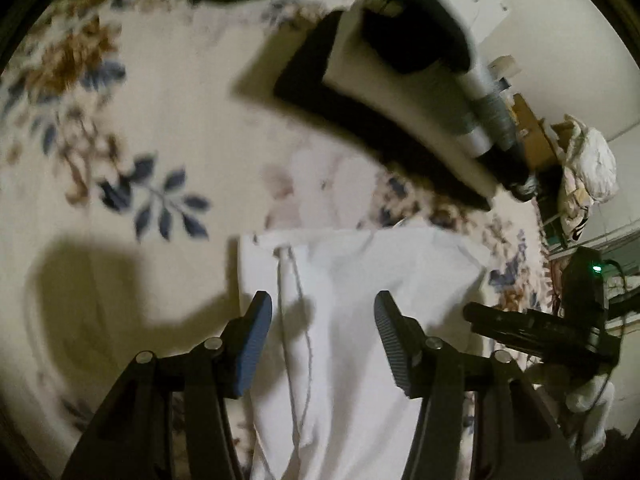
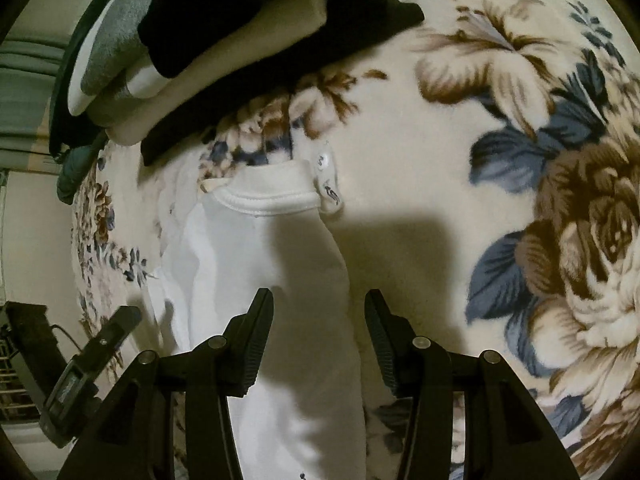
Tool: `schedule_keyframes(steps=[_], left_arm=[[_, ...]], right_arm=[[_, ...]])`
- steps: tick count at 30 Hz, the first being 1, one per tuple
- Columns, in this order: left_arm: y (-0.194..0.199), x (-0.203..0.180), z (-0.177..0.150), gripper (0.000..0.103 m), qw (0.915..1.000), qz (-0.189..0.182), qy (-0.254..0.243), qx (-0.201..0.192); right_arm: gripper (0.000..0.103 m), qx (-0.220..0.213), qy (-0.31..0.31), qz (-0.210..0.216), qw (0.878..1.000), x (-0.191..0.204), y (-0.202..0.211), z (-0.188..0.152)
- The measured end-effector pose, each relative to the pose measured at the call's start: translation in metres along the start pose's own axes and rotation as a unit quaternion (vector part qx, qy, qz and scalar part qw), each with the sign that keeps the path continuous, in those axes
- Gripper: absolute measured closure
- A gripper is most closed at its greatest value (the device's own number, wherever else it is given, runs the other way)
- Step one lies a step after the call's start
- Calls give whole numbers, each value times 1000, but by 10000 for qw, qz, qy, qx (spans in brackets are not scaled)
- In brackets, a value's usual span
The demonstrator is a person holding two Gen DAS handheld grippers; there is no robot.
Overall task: Fold small clothes
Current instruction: 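Grasp the shirt's collar end with the left gripper while the right gripper grasps beside it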
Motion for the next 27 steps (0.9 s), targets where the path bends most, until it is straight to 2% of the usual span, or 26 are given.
schedule_keyframes(steps=[3, 4, 5, 6, 7, 12, 16, 20, 25, 27], left_arm=[[-29, 8, -2, 54, 9996, 58, 71, 277], [-33, 5, -2, 60, 9996, 101, 7, 253], [-35, 1, -1, 79, 9996, 141, -127, 187], [-34, -2, -1, 93, 9993, 209, -253, 153], [-33, -4, -1, 100, 9990, 283, -329, 115], [-3, -9, 0, 100, 9982, 211, -447, -349], [6, 0, 6, 100, 9986, 157, -263, -426], [-10, 17, 13, 100, 9990, 283, -41, -330], [-11, 26, 12, 96, 9997, -15, 240, -17], [0, 31, 13, 90, 9990, -165, 426, -10]], right_arm=[[53, 22, -88, -33, 10000, -6, -2, -6], [53, 17, -97, -47, 9999, -7, -3, -7], [53, 6, -99, -62, 9999, -7, -4, -7], [53, -2, -95, -65, 9999, -8, -4, -7], [53, -17, -91, -73, 9999, -7, -5, -6], [53, -106, -82, -139, 9998, -2, -6, -3], [53, -143, -79, -175, 9997, 0, -5, -1], [53, -105, -11, -252, 9996, 1, -6, 1], [53, -72, 134, -340, 9993, 2, -4, 1], [53, -82, 121, -301, 9994, 0, -1, 1]])
Point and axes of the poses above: each gripper's, at about its wrist camera, not at the fingertips, and y roughly against the way its jaws point, x to its left, z to its top, the point moved 6 cm from there along -y, roughly the way its jaws point, and after that the axes turned 7 degrees about y, right-handed, at the moved point
